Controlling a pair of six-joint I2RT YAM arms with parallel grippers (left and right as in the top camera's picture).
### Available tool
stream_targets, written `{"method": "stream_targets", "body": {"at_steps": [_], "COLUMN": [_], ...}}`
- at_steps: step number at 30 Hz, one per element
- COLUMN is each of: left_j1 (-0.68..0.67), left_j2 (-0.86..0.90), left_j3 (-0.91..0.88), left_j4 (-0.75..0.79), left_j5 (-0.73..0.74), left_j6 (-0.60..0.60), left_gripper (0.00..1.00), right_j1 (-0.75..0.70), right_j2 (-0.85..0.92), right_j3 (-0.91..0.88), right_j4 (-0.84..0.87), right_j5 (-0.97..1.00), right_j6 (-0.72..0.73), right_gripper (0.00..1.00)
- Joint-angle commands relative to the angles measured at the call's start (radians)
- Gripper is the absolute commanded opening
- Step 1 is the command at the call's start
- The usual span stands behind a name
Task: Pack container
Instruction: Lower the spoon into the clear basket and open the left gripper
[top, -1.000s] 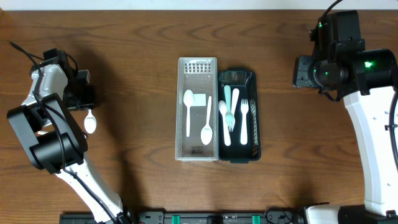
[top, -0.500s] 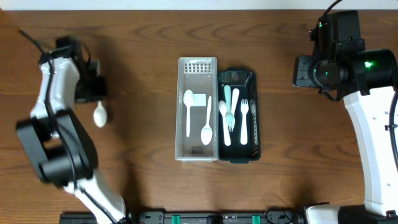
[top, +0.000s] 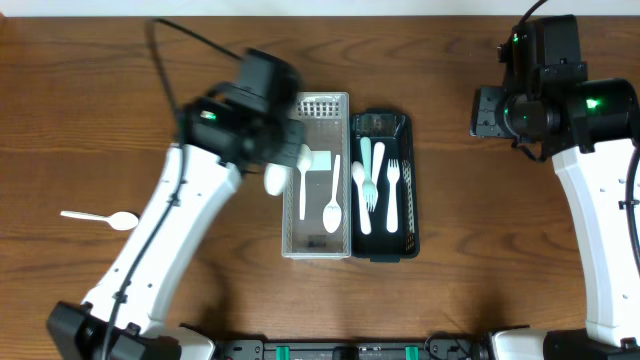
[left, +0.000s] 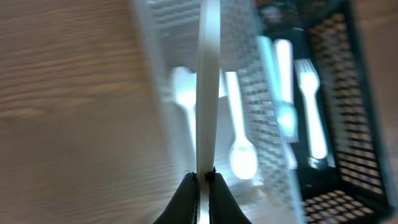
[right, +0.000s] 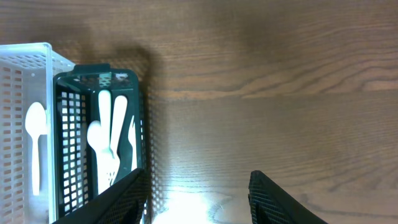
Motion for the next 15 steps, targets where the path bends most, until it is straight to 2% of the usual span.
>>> {"method": "stream_targets", "body": {"at_steps": [1, 11, 12, 14, 15], "left_j1": [-0.057, -0.071, -0.071, -0.071, -0.071], "left_j2": [0.063, 0.345, 0.356, 0.356, 0.349], "left_j3": [-0.007, -0.013, -0.013, -0.012, -0.011], "left_j4": [0.021, 0.068, 0.068, 0.069, 0.068], "left_j5": [-0.009, -0.009, -0.01, -0.043, -0.071], "left_j6": [-0.101, -0.12, -0.108, -0.098, -0.097], "left_gripper": [0.06, 0.07, 0.12, 0.35, 0.39], "right_j1": [-0.006, -0.006, -0.006, -0.006, -0.006], "right_j2": [0.001, 0.001, 0.001, 0.001, 0.001], "right_j3": [-0.001, -0.001, -0.001, -0.001, -0.001], "right_j4": [0.0, -0.005, -0.004, -0.004, -0.004], "right_j5": [-0.003, -0.003, -0.003, -0.003, -0.003], "right_j6": [-0.015, -0.035, -0.037, -0.037, -0.037], "right_gripper": [0.55, 0.56, 0.56, 0.56, 0.56]}}
